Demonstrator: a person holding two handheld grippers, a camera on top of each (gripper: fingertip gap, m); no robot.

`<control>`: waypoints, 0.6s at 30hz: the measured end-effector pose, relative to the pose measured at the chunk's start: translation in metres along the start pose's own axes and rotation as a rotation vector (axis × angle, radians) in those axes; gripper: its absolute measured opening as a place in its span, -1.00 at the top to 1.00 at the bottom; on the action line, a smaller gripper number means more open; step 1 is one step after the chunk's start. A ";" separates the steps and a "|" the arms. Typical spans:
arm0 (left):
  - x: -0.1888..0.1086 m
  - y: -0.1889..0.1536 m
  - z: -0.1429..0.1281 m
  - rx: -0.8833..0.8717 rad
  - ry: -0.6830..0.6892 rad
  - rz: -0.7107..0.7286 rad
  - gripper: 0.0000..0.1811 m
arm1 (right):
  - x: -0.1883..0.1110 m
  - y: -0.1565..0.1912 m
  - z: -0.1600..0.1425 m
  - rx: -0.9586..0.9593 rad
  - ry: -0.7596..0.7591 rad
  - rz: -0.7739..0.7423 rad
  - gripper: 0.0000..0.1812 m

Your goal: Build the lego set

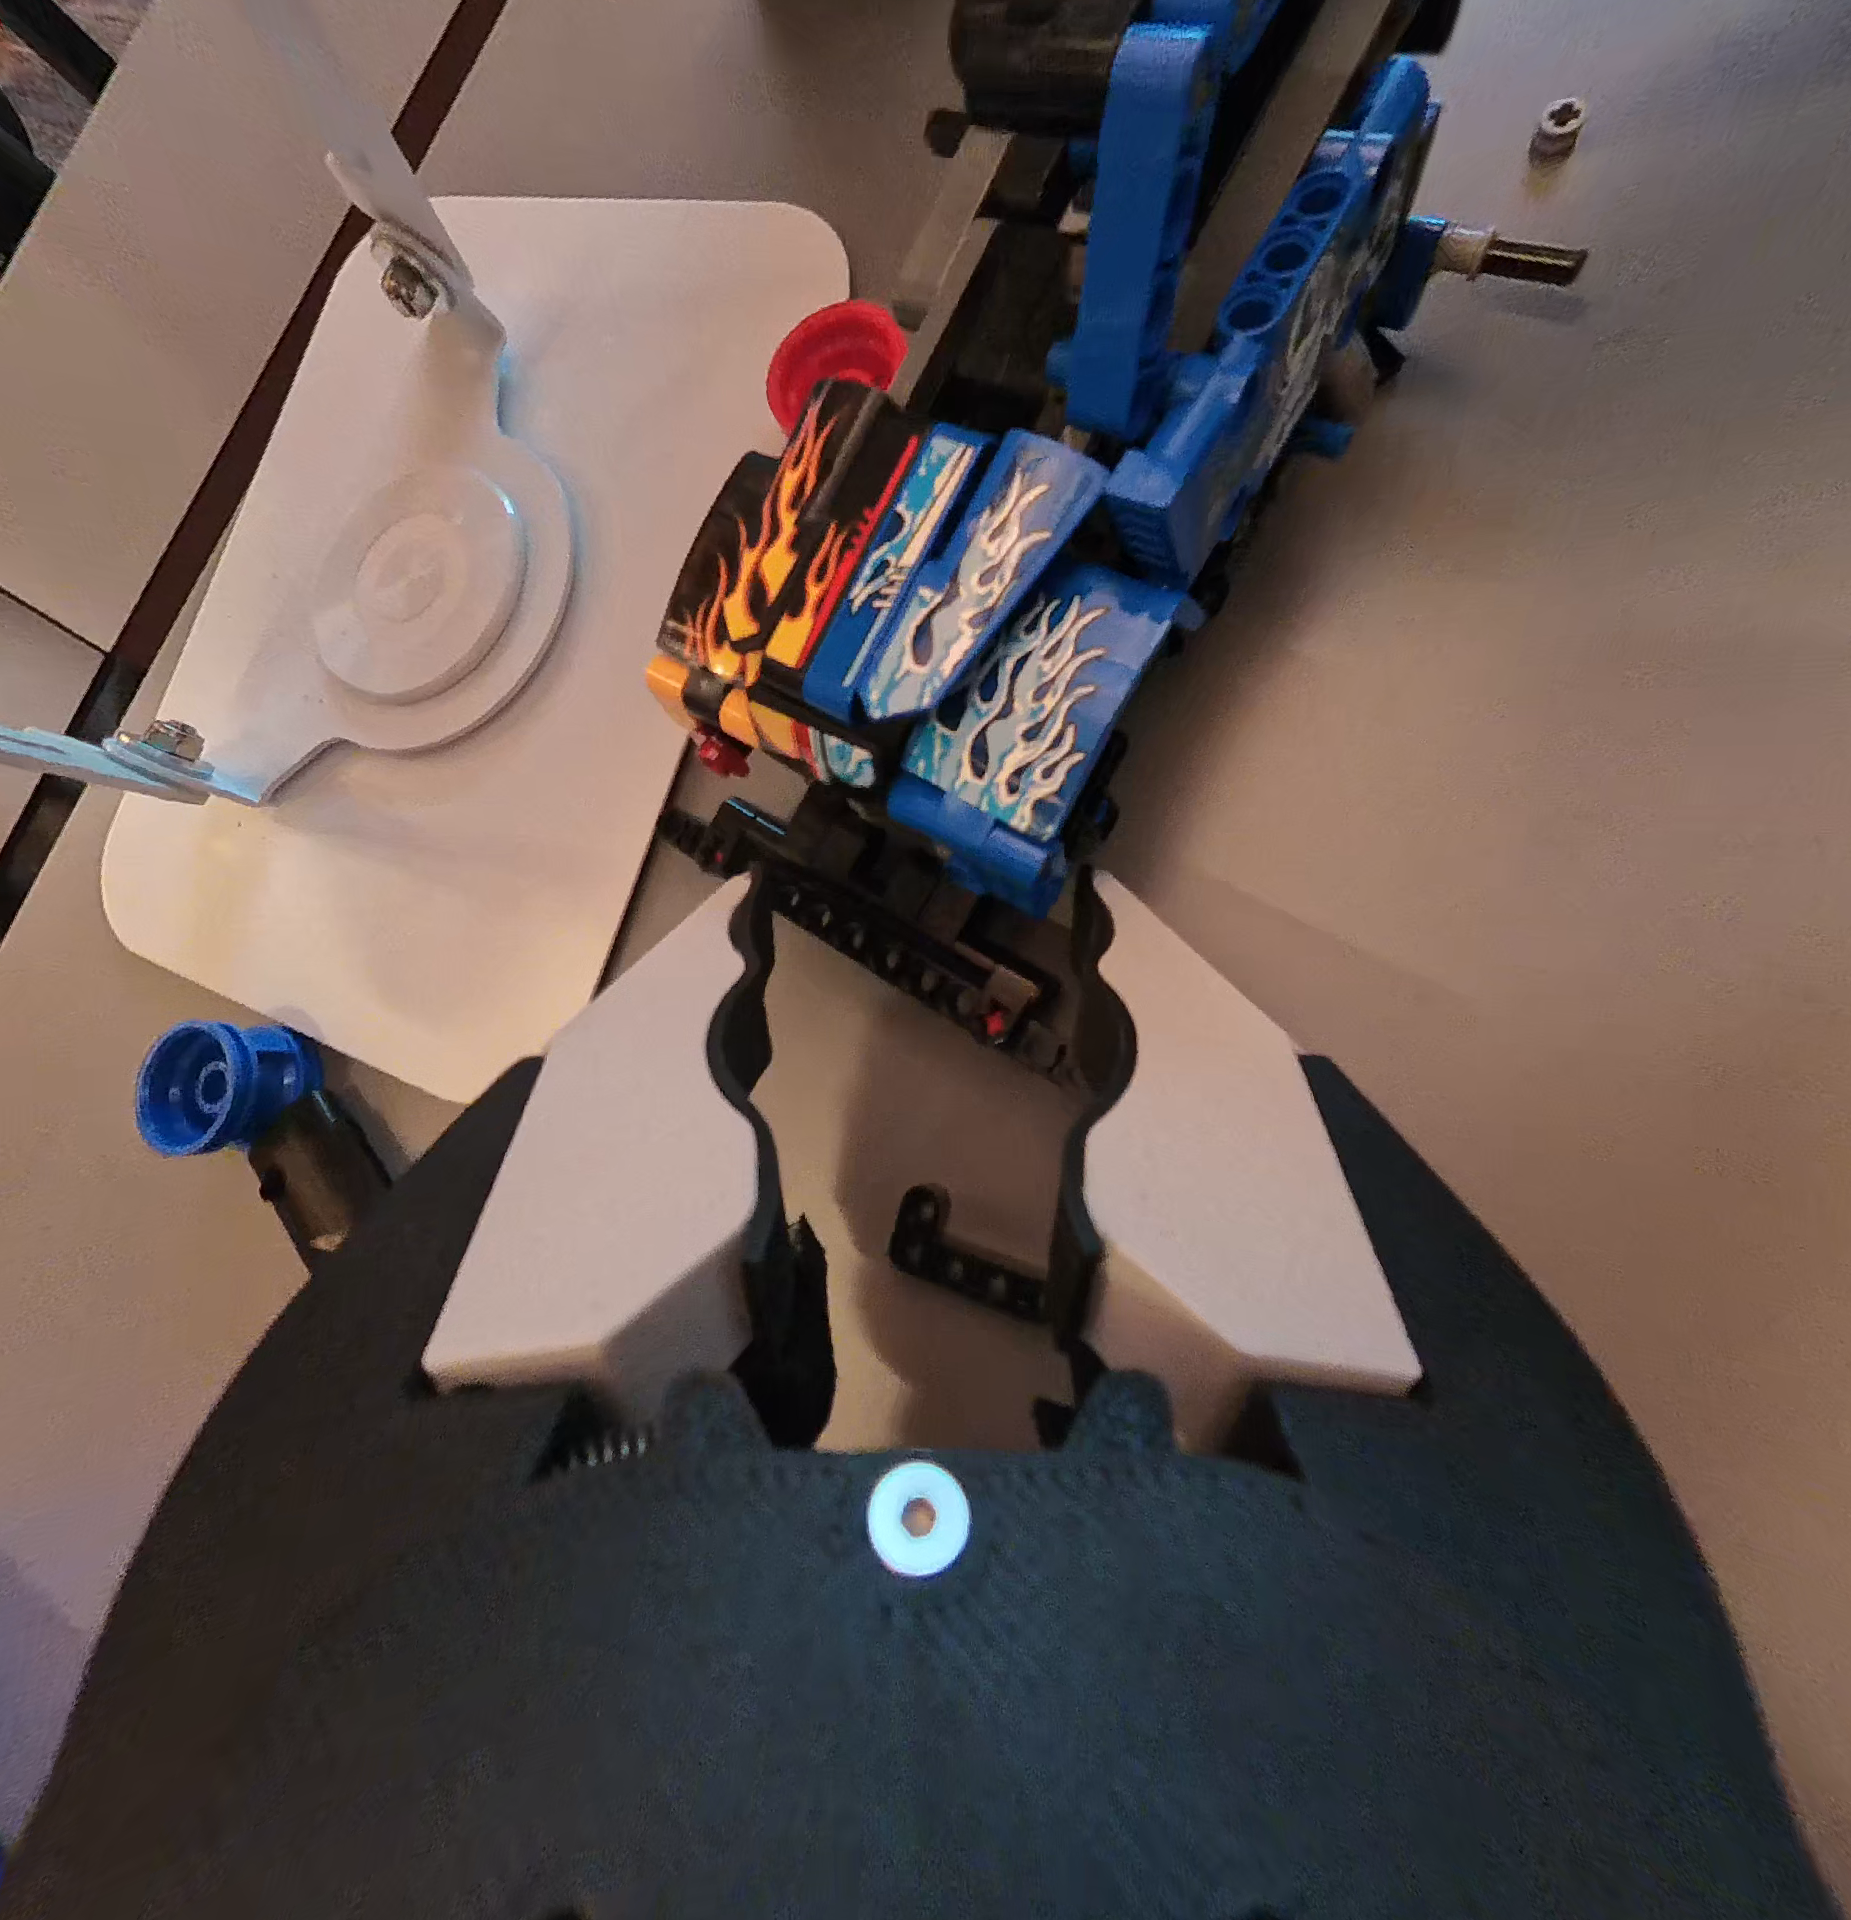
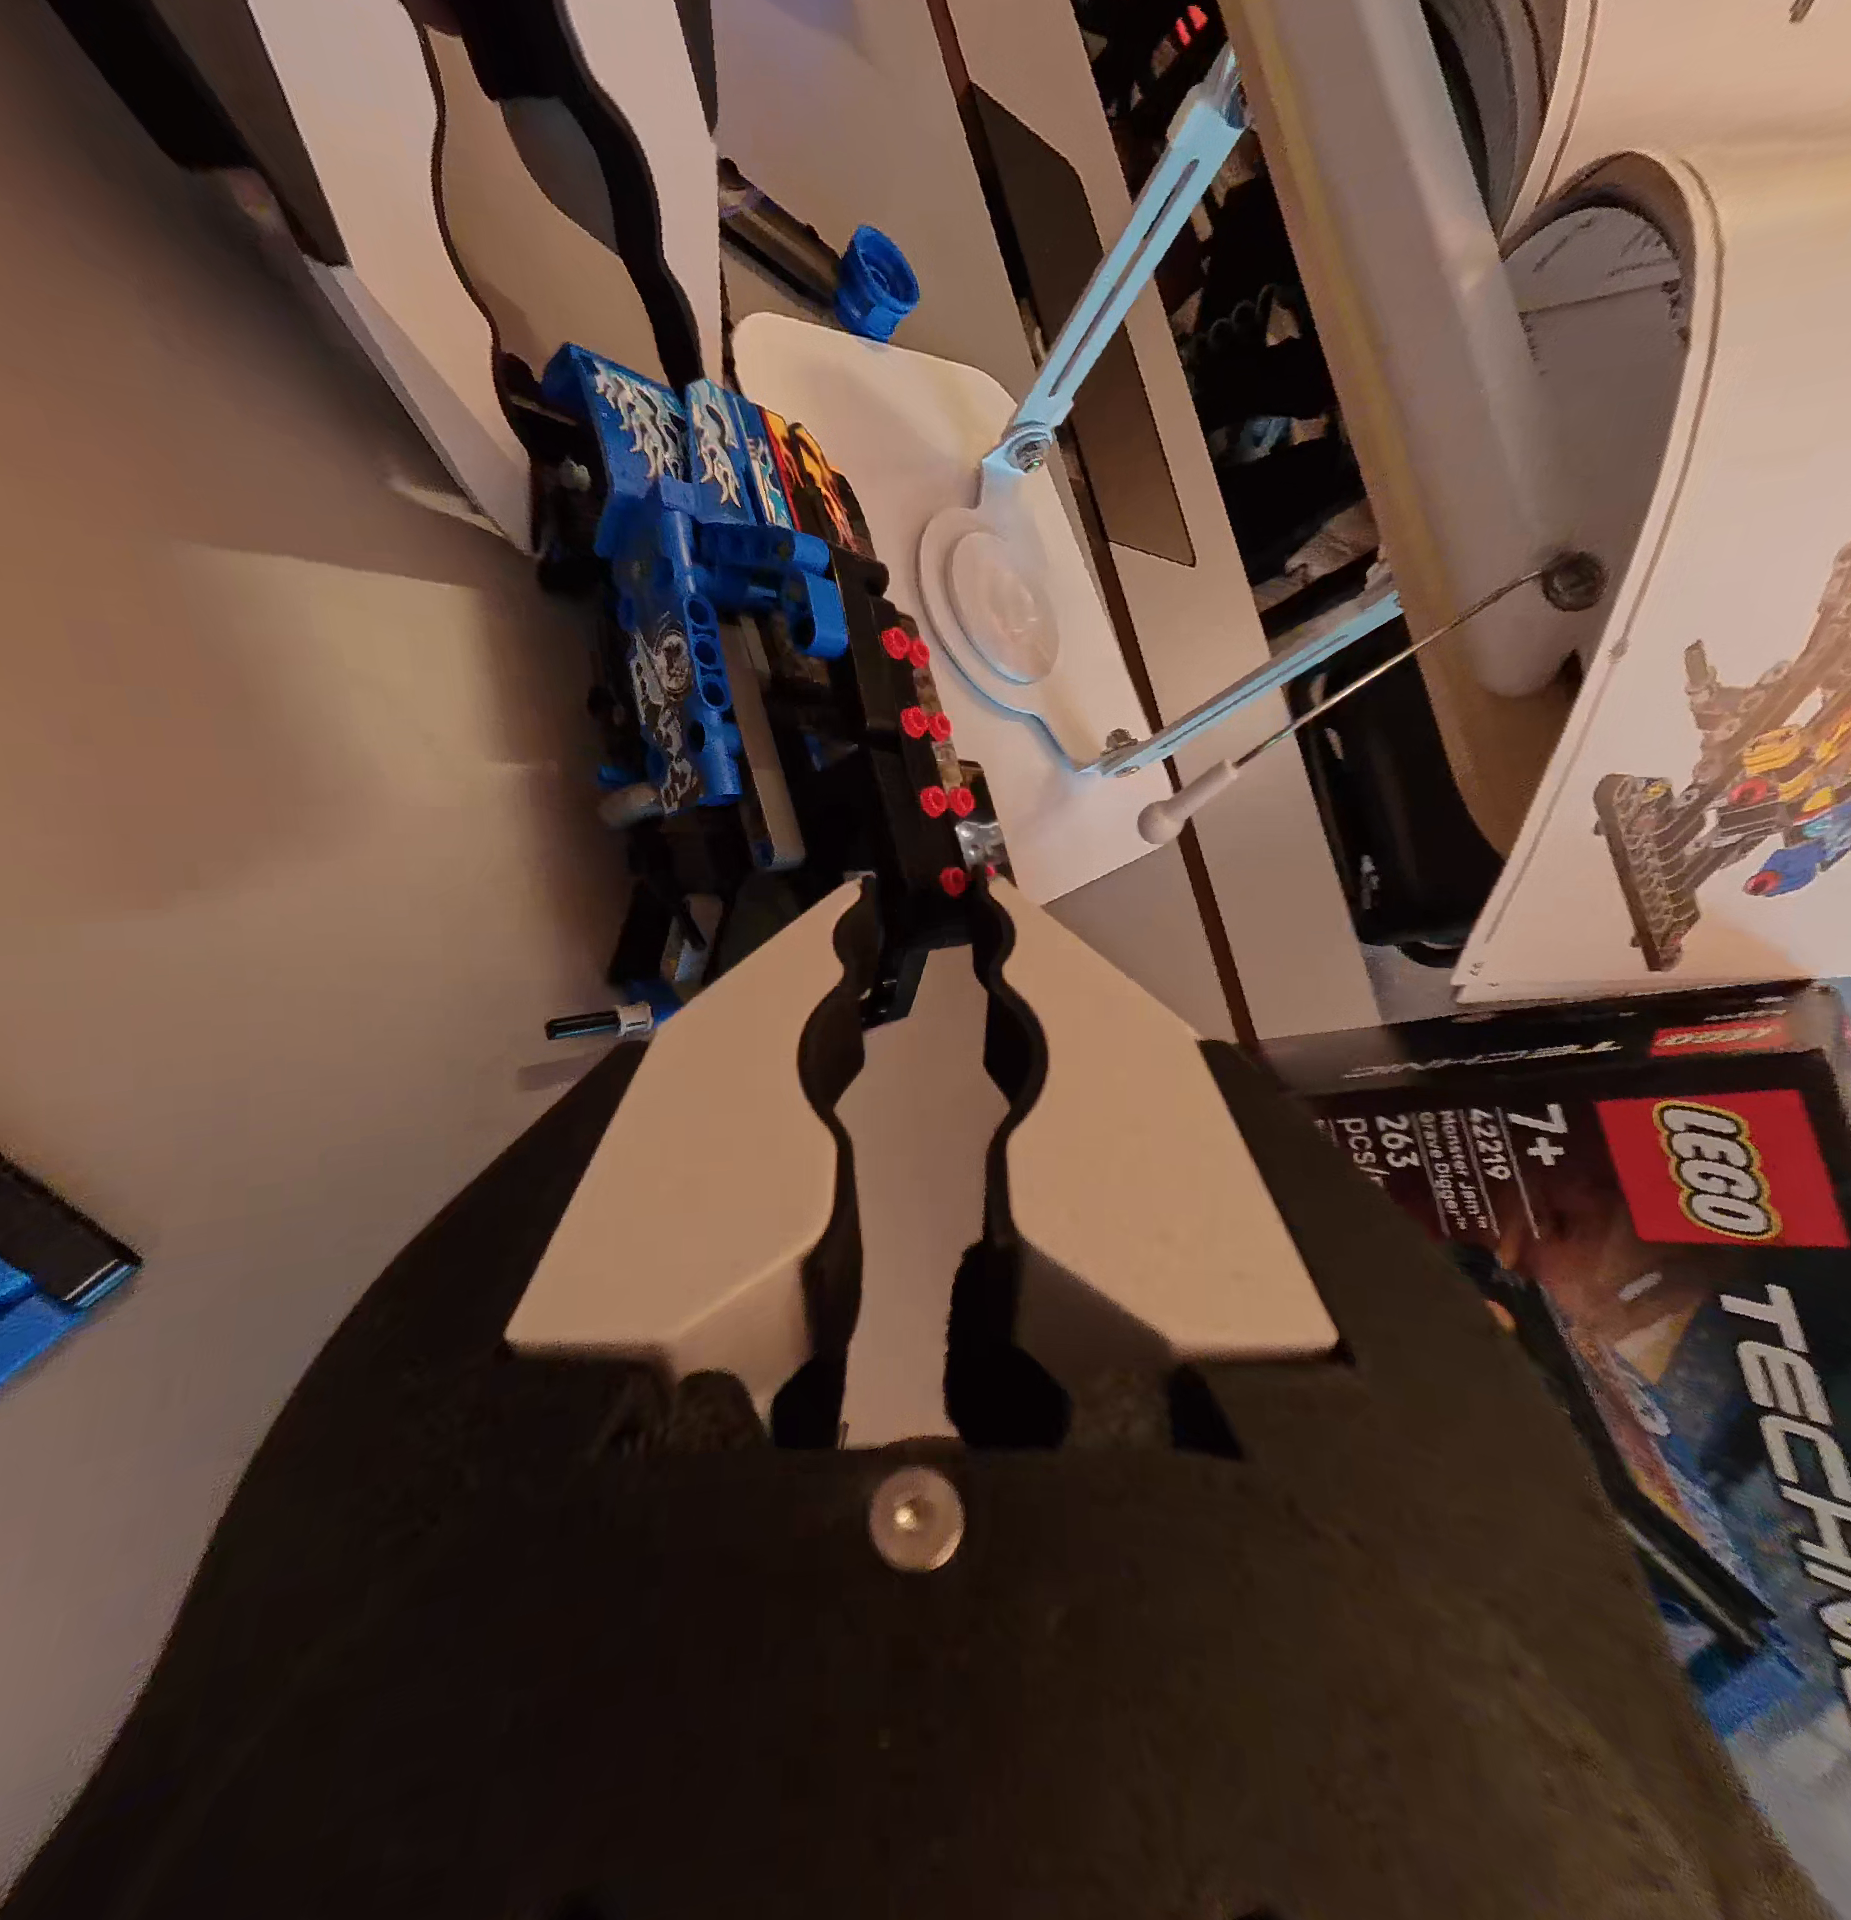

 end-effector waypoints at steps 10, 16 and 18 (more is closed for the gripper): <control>-0.001 -0.001 -0.002 -0.004 0.002 -0.012 0.40 | 0.000 0.004 0.003 -0.053 -0.004 -0.036 0.82; -0.001 -0.001 -0.001 -0.003 0.001 -0.011 0.39 | 0.000 0.005 0.002 -0.061 -0.007 -0.034 0.81; -0.001 -0.001 -0.001 -0.001 0.002 -0.010 0.39 | 0.001 0.005 0.002 -0.064 -0.004 -0.036 0.80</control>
Point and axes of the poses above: each gripper's, where its closed fingertips meet, x out along the fingers, z out of its top, y = z × x across the jaws, the point moved 8 cm from there along -x, back along the fingers, and after that the axes turned 14 degrees about -z, right-handed, at the moved point
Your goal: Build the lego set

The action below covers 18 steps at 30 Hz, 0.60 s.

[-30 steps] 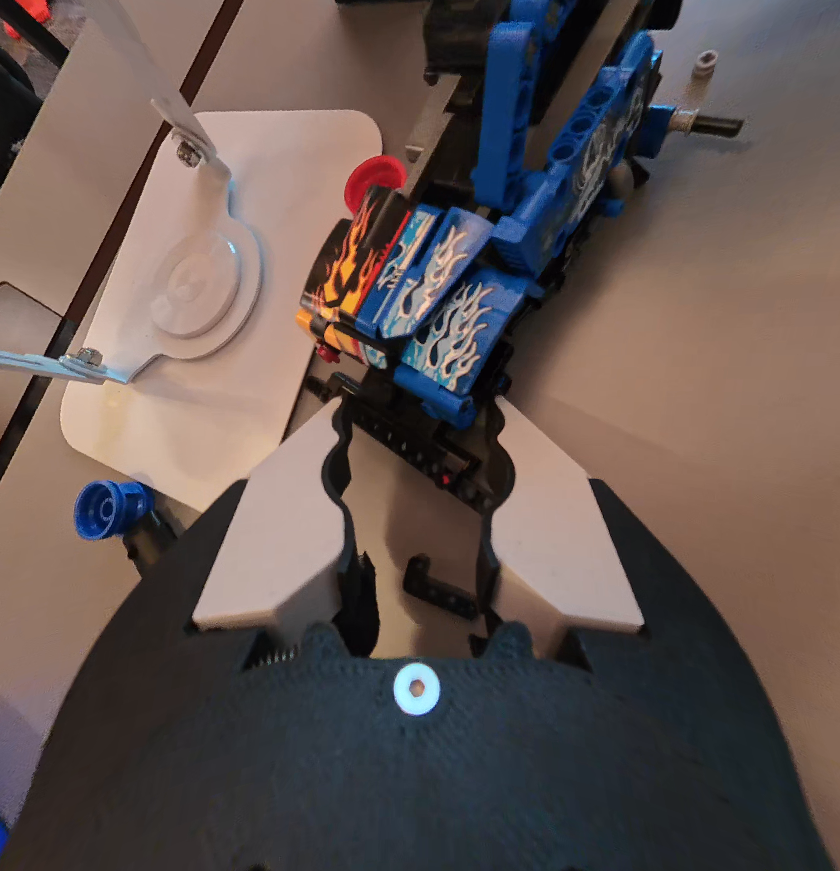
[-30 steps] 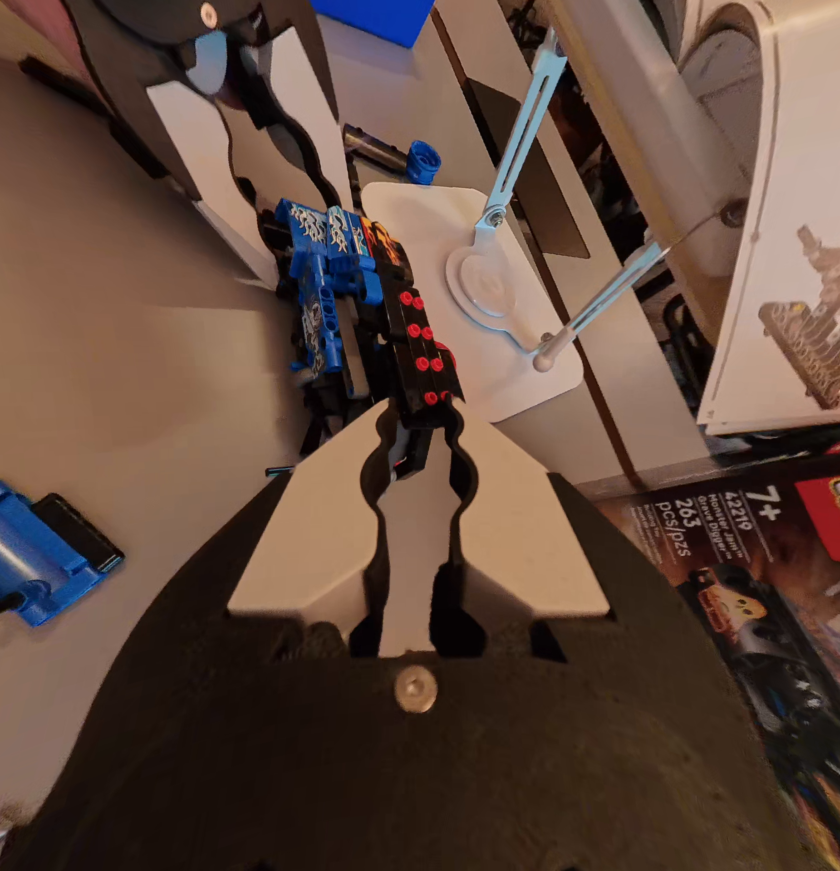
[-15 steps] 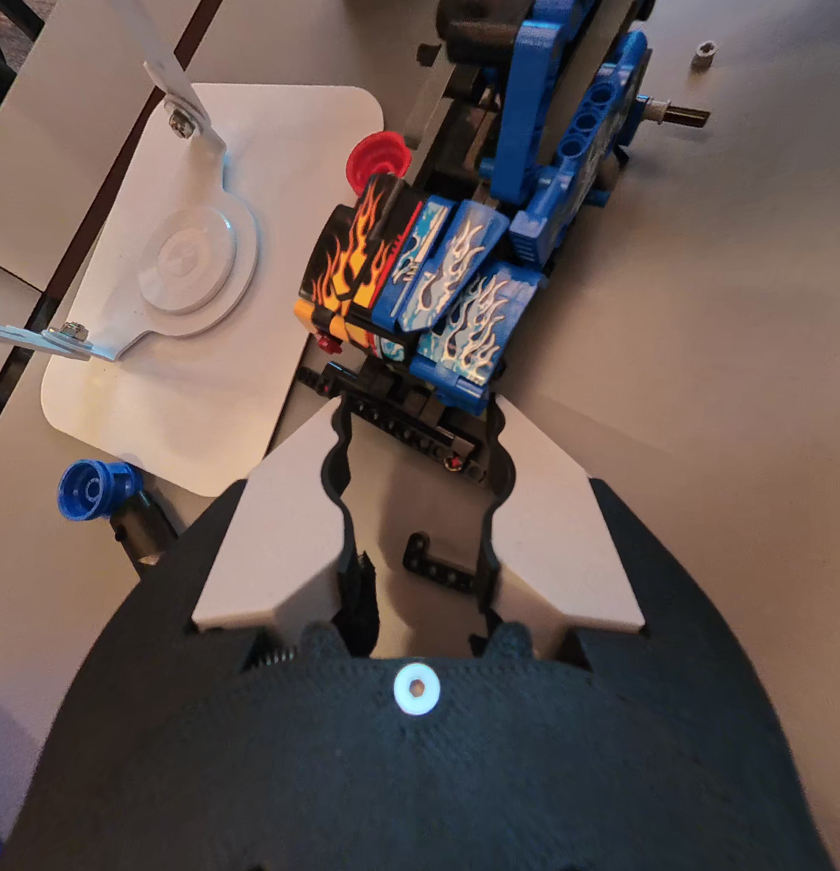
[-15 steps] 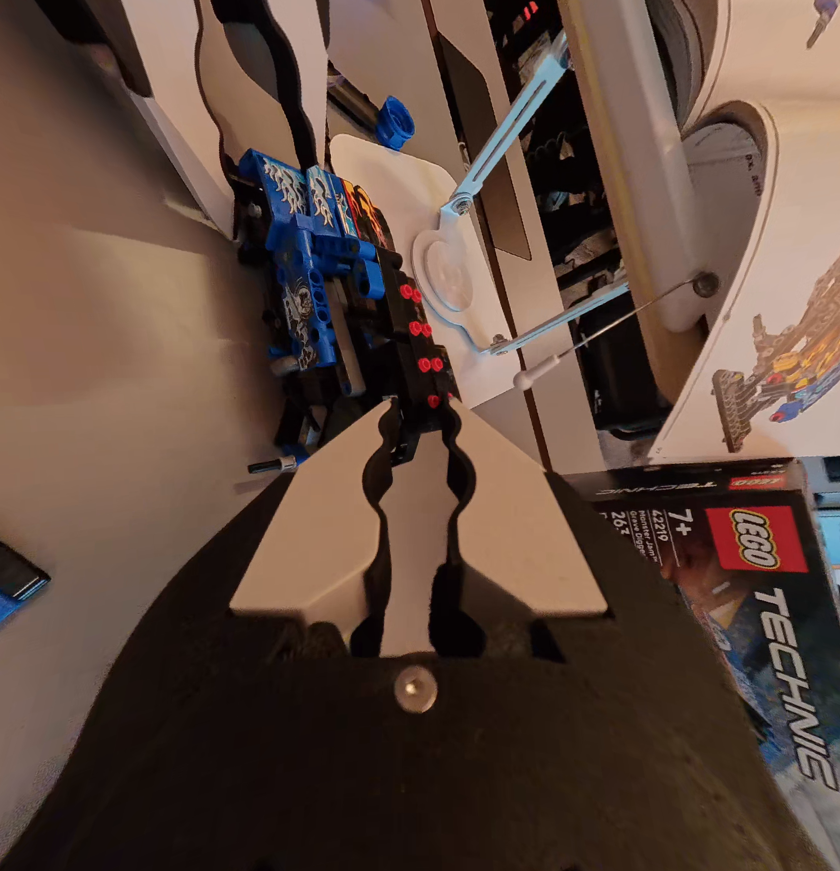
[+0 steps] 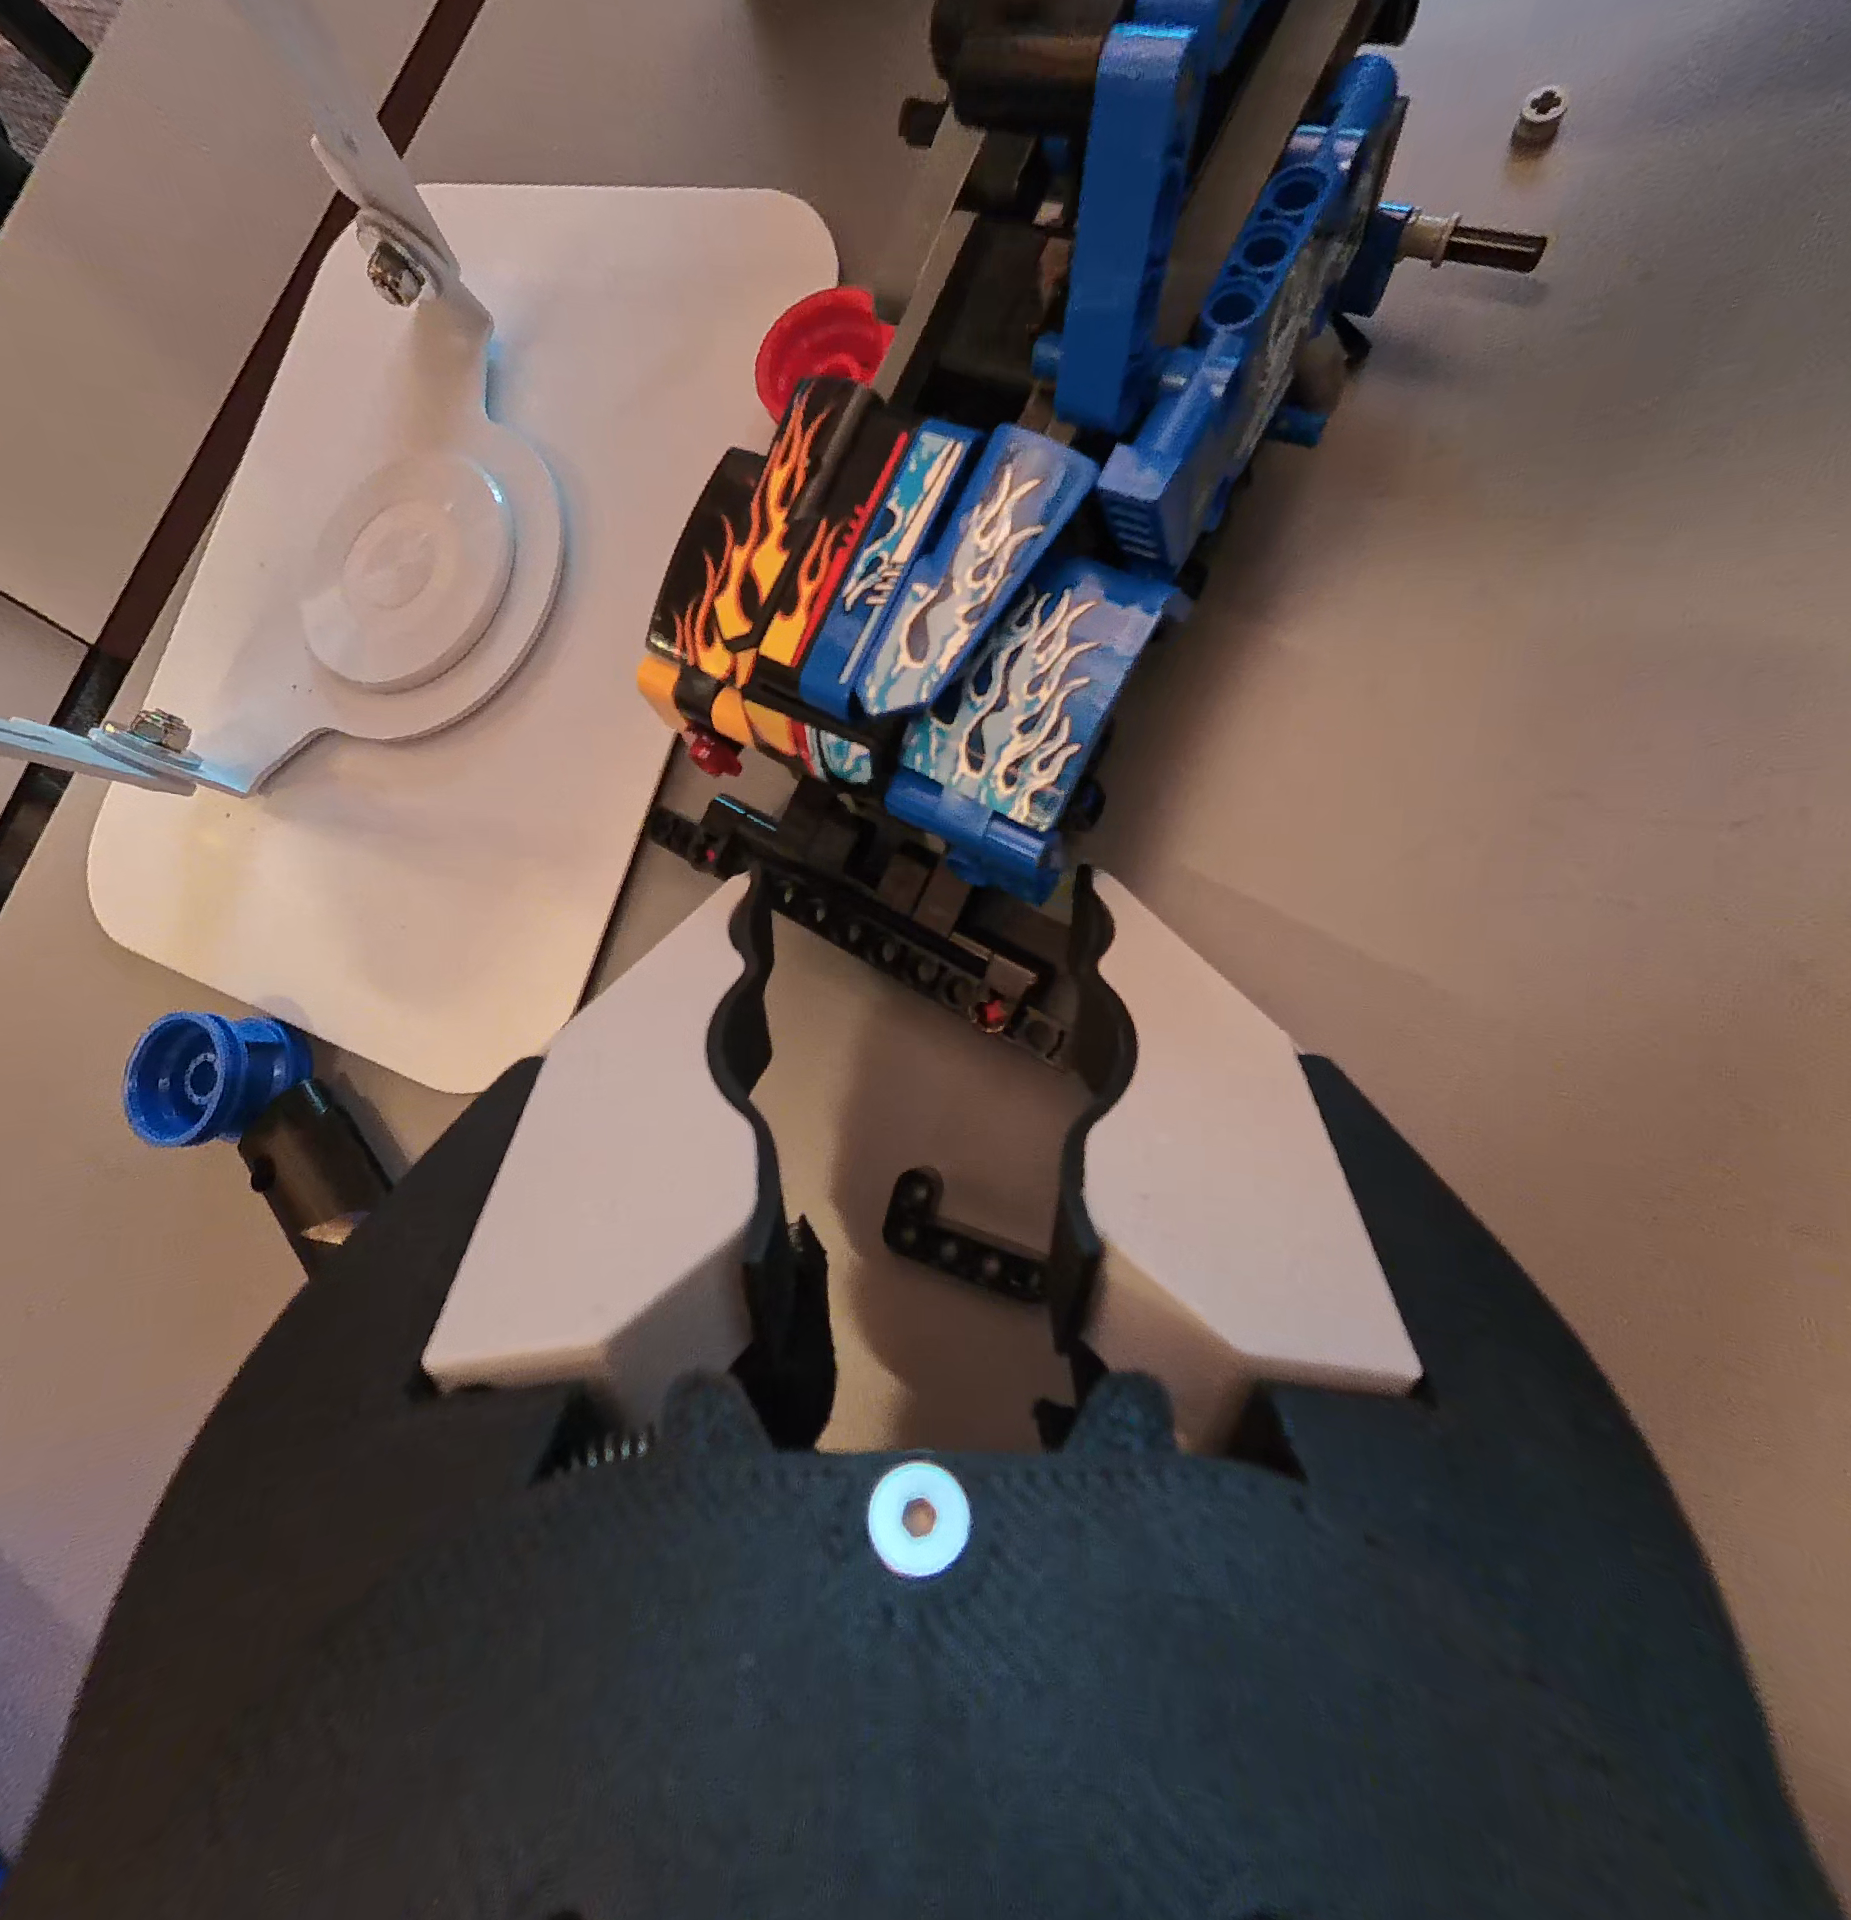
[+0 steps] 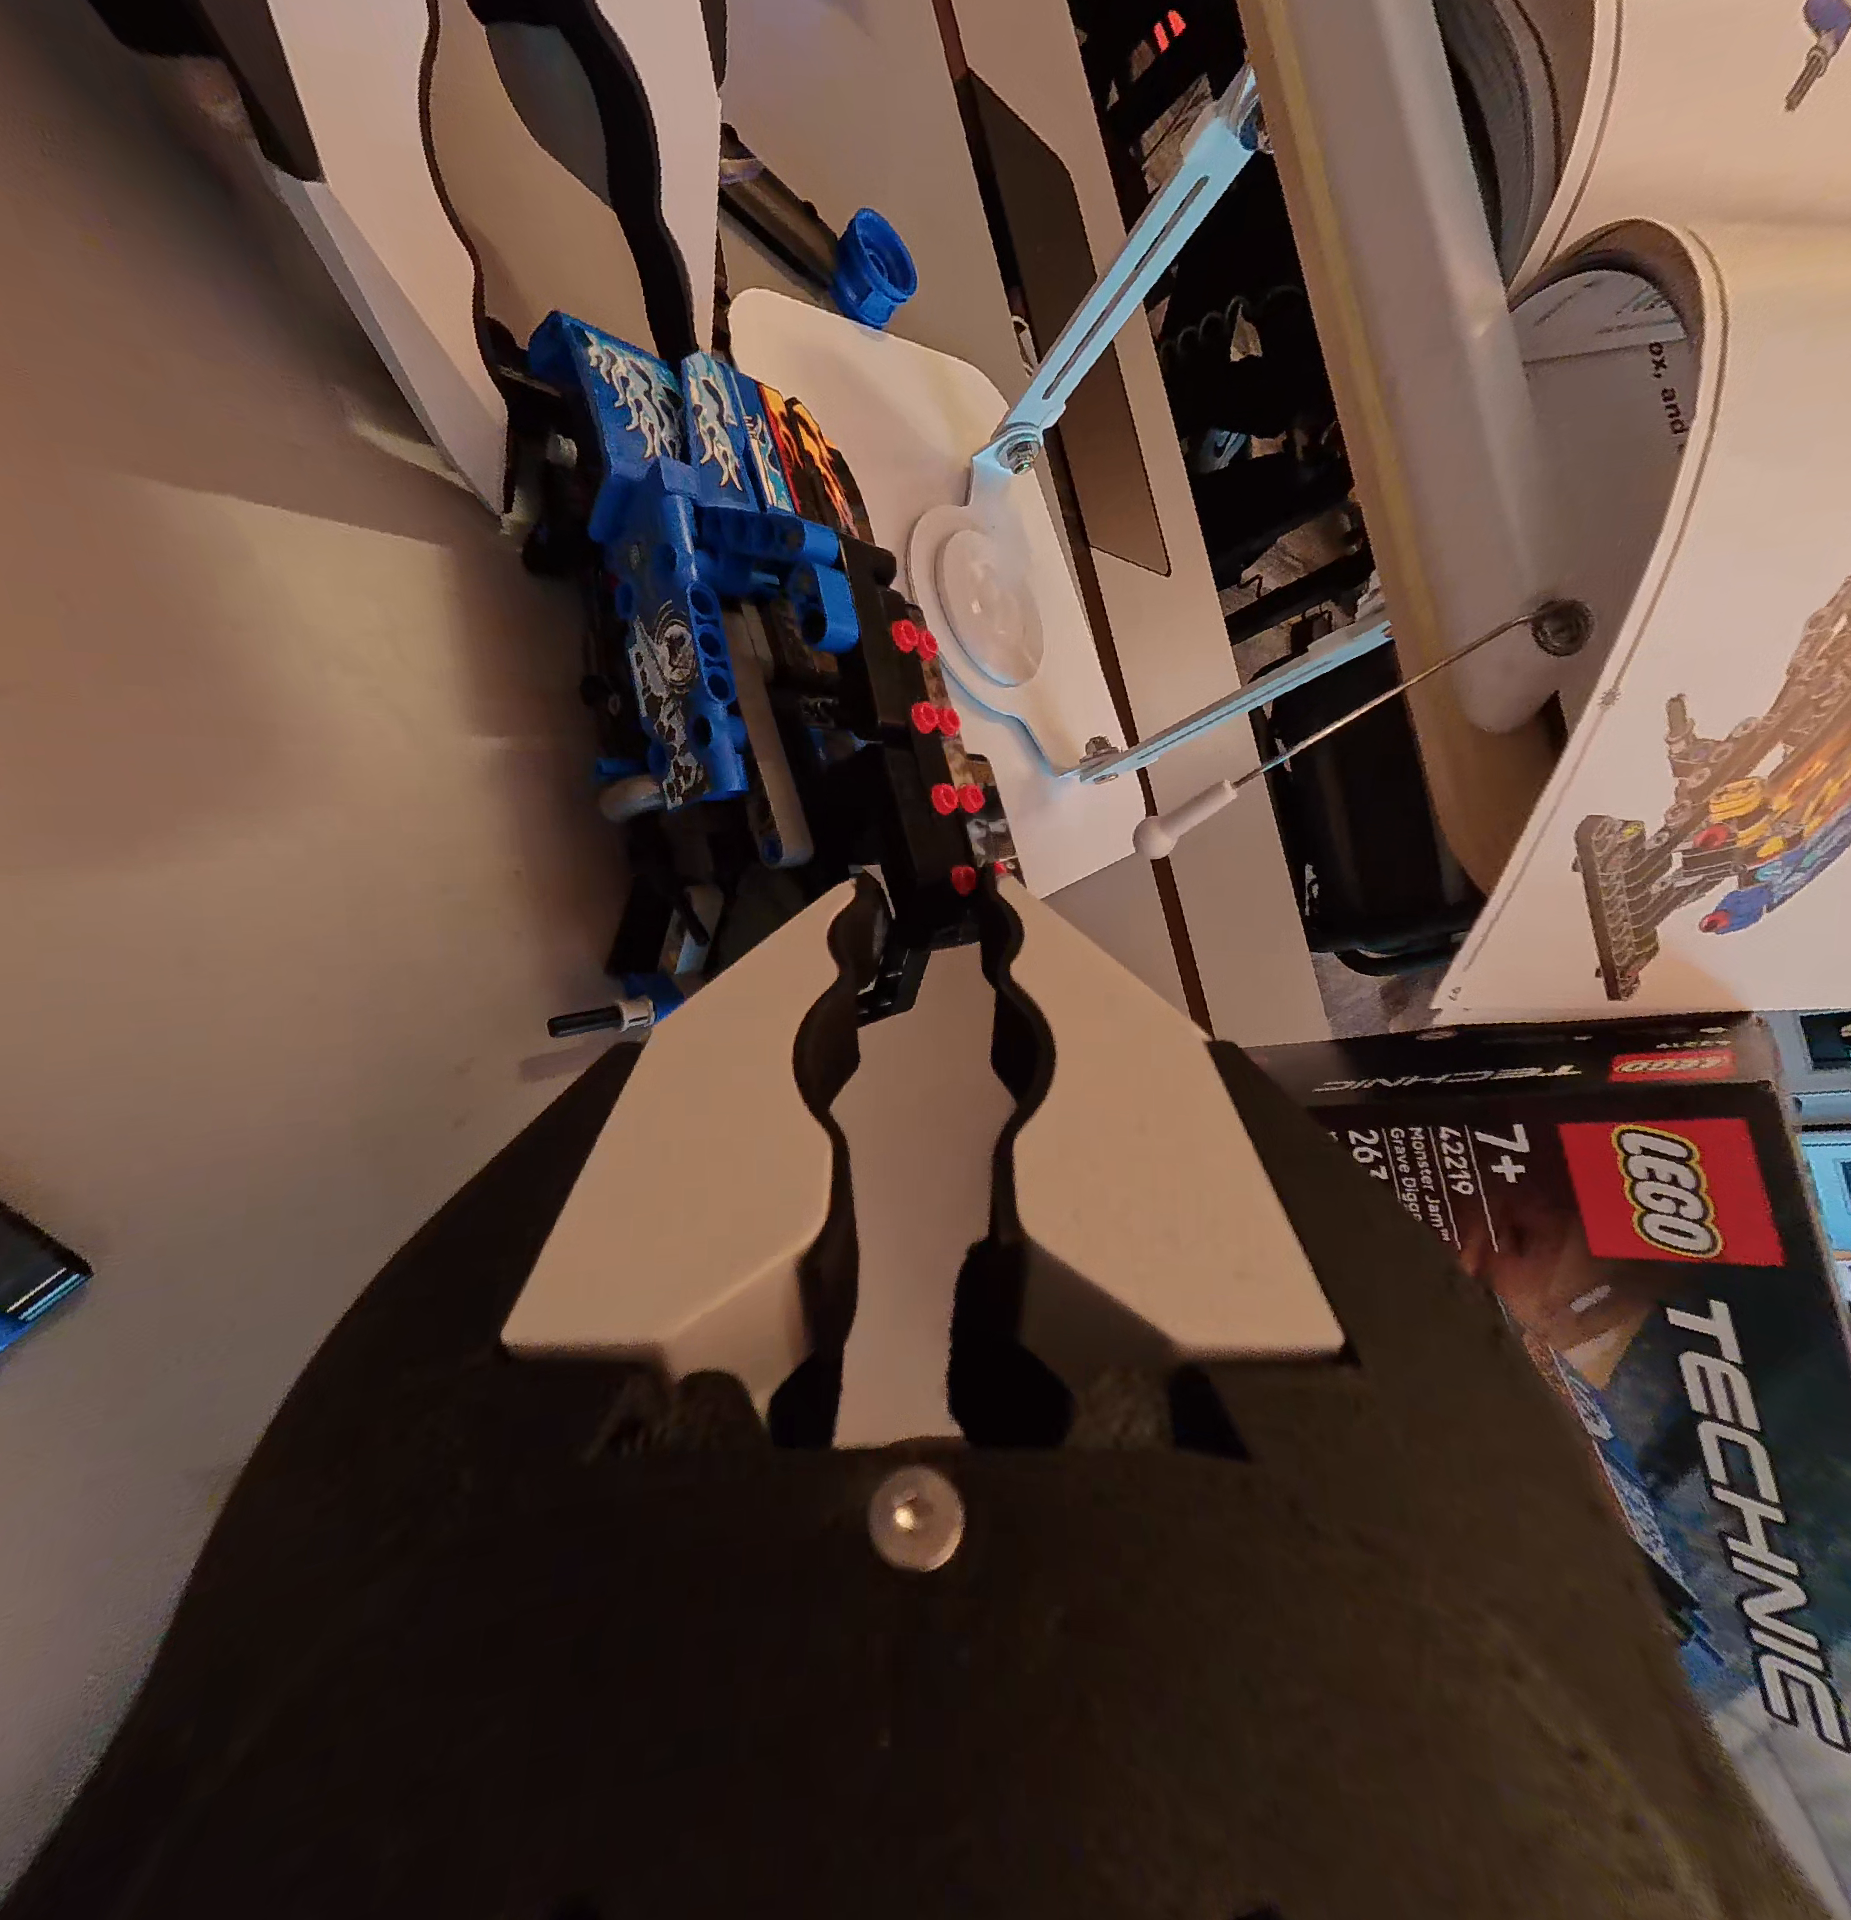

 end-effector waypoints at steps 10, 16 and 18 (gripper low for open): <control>0.000 -0.001 0.000 0.004 0.001 -0.002 0.38 | 0.000 0.000 0.000 -0.009 -0.002 -0.008 0.79; 0.001 -0.002 0.001 0.007 0.002 -0.009 0.39 | 0.000 0.000 -0.001 -0.007 -0.003 -0.008 0.79; 0.001 -0.002 0.001 0.007 0.001 -0.009 0.39 | 0.001 0.000 -0.001 -0.008 -0.001 -0.008 0.79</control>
Point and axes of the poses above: each gripper's, where its closed fingertips meet, x out along the fingers, z out of its top, y = z × x across the jaws, the point moved 8 cm from there along -x, back along the fingers, and after that the axes turned 14 degrees about -z, right-handed, at the moved point
